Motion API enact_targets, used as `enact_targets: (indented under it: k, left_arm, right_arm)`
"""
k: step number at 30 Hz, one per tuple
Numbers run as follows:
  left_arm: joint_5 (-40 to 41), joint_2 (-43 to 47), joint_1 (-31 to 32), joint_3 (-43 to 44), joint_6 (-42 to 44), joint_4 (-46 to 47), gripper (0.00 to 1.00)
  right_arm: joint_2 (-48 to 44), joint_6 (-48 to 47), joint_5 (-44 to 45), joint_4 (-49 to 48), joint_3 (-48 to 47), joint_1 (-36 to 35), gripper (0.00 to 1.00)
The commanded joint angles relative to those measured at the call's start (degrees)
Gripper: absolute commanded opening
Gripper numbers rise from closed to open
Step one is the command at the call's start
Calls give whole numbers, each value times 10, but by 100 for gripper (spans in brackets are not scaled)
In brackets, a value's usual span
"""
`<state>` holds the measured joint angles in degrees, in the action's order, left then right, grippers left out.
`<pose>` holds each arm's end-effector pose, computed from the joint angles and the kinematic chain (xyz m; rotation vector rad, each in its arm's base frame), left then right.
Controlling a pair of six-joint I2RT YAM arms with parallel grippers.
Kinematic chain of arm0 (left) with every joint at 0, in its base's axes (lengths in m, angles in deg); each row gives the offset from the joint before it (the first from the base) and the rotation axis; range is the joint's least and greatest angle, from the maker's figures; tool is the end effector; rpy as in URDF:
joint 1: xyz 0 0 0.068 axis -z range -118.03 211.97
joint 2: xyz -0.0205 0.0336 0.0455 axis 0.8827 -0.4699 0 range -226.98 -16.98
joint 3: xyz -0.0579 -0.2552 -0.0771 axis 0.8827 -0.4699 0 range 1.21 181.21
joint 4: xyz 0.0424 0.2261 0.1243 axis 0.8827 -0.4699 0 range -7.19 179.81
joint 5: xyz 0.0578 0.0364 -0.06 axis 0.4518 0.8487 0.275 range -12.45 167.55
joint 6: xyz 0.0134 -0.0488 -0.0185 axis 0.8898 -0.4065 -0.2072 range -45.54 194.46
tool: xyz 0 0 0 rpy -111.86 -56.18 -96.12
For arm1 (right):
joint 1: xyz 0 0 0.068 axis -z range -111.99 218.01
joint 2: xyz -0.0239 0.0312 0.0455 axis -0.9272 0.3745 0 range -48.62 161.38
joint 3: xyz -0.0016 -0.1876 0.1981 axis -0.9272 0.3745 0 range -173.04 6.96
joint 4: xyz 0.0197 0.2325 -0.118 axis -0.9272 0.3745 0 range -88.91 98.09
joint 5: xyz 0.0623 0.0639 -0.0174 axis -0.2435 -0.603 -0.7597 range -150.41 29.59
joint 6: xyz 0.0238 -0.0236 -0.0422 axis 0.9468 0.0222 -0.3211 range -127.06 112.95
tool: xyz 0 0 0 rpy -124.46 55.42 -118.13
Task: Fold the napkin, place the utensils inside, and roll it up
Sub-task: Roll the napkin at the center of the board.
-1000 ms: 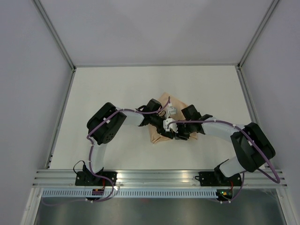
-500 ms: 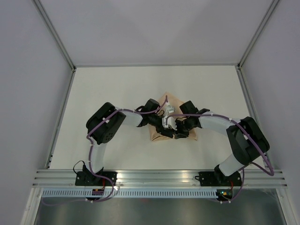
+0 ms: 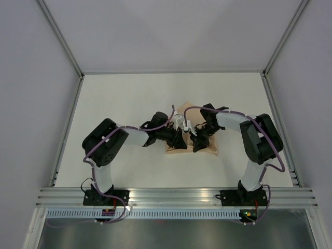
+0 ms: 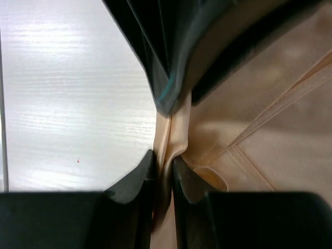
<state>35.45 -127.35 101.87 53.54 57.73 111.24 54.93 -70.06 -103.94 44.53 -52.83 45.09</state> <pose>0.2709 -0.2577 0.1250 0.9018 2.1728 -1.3335 0.2715 0.1415 0.1444 -1.8386 1.9359 0.9788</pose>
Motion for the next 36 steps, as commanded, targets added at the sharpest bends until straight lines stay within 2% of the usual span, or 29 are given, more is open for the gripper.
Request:
enact_targets:
  k: [1, 4, 11, 13, 17, 19, 22, 27, 29, 36]
  left_arm:
    - [75, 95, -6, -34, -4, 102, 28]
    - [145, 131, -6, -80, 8, 149, 28]
    - [214, 220, 3, -149, 43, 210, 27]
    - [256, 234, 18, -162, 80, 210, 27]
    - [362, 254, 95, -168, 193, 187, 29]
    - [415, 251, 131, -164, 225, 175, 31]
    - [463, 247, 176, -165, 282, 180, 39]
    - [535, 201, 249, -148, 413, 179, 40]
    - [544, 170, 275, -145, 453, 185, 41]
    - [540, 113, 311, -151, 484, 229, 48]
  right_arm:
    - [53, -34, -23, 103, -28, 12, 2]
    - [89, -52, -31, 137, -58, 25, 2]
    - [148, -73, -51, 183, -103, 39, 1]
    - [164, -78, -55, 198, -117, 41, 1]
    - [191, -86, -61, 226, -143, 48, 1]
    - [204, -89, -62, 236, -153, 51, 1]
    - [213, -89, -62, 240, -157, 56, 1]
    - [232, -90, -66, 252, -168, 61, 1]
    - [237, -94, -70, 259, -173, 65, 1]
    - [246, -92, -73, 263, -177, 70, 1]
